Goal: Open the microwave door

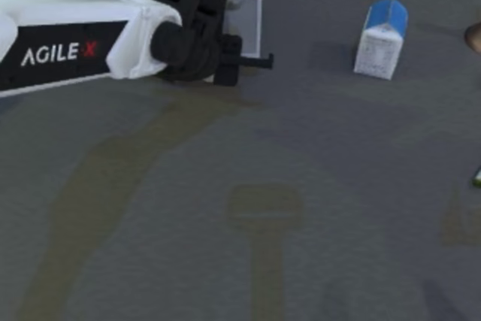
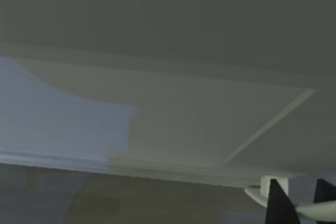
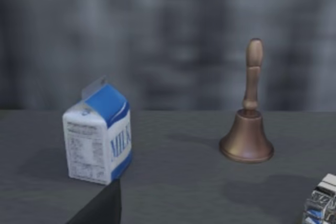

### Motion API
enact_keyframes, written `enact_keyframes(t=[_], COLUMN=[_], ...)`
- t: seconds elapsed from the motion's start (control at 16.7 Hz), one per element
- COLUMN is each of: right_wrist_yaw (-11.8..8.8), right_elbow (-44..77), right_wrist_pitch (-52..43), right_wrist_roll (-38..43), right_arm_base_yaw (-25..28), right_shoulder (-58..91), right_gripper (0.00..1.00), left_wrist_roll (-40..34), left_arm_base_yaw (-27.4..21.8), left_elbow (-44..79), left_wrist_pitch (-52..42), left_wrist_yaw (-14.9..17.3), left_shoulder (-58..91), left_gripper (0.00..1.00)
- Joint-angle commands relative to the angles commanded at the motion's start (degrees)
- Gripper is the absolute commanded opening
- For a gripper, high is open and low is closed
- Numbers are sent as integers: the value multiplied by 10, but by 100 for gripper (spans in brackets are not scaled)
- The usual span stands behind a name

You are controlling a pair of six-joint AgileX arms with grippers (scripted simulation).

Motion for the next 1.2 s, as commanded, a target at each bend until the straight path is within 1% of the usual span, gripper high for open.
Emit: enact_keyframes(t=[0.42,0.54,0.9,1.2], right_wrist_yaw=[0,0,0,0], right_elbow=[0,0,0,0], right_wrist_pitch=[0,0,0,0], right_wrist_roll=[0,0,0,0], right_arm_base_yaw=[0,0,0,0], right_shoulder=[0,0,0,0], right_gripper=[100,100,100,100], left_wrist_roll=[0,-1,31,33], left_arm_base_yaw=[0,-4,8,9], left_elbow=[0,0,-30,-32], left_wrist_pitch=[0,0,15,15], left_wrist_yaw=[0,5,26,27], left_shoulder=[0,0,-20,-21], left_gripper=[0,0,0,0])
